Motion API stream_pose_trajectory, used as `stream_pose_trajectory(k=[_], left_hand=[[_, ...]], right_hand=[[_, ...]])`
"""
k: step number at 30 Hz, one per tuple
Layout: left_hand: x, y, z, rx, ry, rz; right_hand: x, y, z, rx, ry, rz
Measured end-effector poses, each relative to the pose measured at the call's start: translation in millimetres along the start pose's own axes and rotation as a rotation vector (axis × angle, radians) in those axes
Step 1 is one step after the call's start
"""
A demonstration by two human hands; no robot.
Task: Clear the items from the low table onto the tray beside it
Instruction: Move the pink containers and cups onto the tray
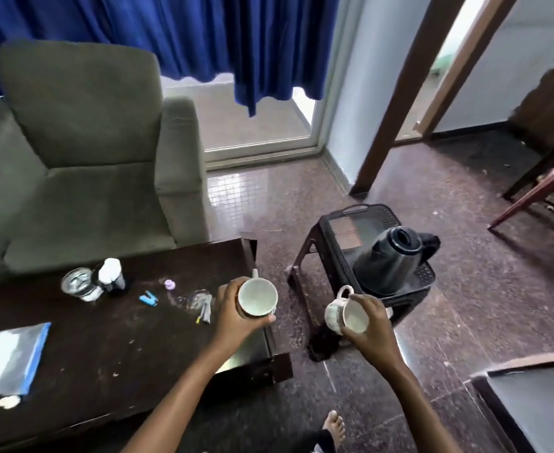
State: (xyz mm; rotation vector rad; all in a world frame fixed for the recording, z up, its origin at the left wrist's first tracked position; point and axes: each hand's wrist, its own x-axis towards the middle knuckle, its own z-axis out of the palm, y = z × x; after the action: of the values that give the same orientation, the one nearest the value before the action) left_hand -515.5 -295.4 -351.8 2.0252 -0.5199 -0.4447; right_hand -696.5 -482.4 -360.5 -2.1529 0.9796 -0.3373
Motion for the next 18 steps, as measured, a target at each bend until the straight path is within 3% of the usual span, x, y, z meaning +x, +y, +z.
stream_pose_trajectory(k=[9,18], left_hand=[[36.4,79.1,121.2,-0.049,-0.033,0.037],[103.6,118.4,181.5,-0.101,-0.051,0.015]], right_hand=[[76.9,59.2,-117.3,0.081,-0.016,-0.068],[179.0,58.9,-153.4,0.097,0.013,-0.135]])
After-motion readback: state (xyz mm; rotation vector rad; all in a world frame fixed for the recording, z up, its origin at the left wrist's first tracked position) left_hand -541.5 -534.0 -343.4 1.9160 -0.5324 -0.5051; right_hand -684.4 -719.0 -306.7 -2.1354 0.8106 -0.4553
